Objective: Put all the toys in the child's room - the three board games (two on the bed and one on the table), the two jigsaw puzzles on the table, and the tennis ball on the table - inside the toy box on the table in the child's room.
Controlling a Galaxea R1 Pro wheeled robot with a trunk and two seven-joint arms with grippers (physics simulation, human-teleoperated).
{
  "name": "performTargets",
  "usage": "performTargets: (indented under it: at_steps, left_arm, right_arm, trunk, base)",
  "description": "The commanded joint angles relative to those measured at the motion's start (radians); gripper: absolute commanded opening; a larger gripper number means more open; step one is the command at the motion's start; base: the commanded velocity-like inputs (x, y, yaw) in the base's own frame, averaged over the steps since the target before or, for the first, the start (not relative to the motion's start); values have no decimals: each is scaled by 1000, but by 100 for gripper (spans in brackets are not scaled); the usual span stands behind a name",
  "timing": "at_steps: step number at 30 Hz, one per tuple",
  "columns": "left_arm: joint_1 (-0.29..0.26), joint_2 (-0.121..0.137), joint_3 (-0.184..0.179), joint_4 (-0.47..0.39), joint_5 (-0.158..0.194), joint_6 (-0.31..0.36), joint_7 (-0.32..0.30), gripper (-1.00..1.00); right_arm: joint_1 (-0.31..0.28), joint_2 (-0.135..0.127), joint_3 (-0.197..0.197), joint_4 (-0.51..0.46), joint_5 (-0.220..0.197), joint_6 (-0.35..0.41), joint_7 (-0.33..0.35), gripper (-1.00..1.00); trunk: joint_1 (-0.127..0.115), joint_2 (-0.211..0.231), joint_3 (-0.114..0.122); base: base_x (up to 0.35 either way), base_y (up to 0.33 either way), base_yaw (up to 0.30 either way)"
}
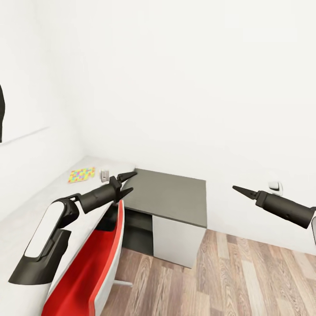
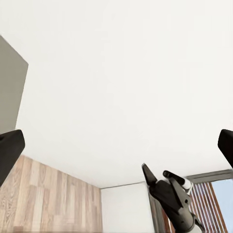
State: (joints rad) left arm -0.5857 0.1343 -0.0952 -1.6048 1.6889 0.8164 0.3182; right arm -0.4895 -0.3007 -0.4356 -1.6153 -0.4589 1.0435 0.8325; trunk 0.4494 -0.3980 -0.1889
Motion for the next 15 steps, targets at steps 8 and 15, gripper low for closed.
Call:
performTargets:
  at_steps: [8, 15]
  left_arm:
    - [3, 0, -1, 0, 4, 0, 12, 100]
    - [4, 0, -1, 1, 2, 0, 13, 100]
  right_arm:
    - [0, 0, -1, 0, 5, 4, 7, 100]
    - [0, 0, -2, 0, 4, 4, 7, 100]
  trunk:
    - [1, -2, -2]
    - [1, -2, -2]
  base:
    - [191, 0, -54]
    - [306, 0, -11]
